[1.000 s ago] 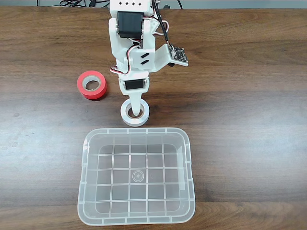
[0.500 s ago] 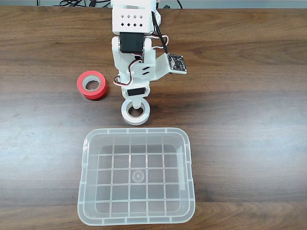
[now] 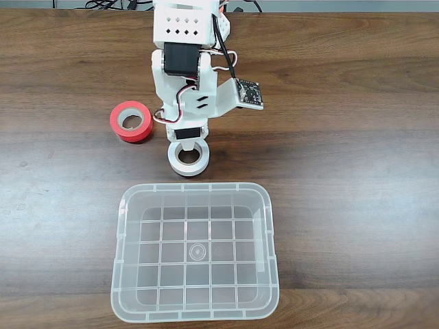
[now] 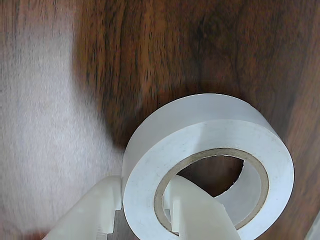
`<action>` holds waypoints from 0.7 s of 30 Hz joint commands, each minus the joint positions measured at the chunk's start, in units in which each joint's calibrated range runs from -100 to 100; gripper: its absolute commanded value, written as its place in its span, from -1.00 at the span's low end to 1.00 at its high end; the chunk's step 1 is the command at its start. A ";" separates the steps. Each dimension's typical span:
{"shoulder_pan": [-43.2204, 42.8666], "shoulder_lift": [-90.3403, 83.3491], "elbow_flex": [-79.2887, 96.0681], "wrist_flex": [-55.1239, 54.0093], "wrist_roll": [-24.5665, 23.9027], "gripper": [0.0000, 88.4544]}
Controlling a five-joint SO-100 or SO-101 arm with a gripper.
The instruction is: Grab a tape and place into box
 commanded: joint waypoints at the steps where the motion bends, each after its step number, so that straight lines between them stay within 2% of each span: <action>1: 2.57 -1.43 -9.56 5.56 0.14 -0.83; 14: 2.20 -26.62 -20.69 18.83 1.56 -0.83; 21: 0.37 -26.13 -34.62 16.78 -0.18 -0.83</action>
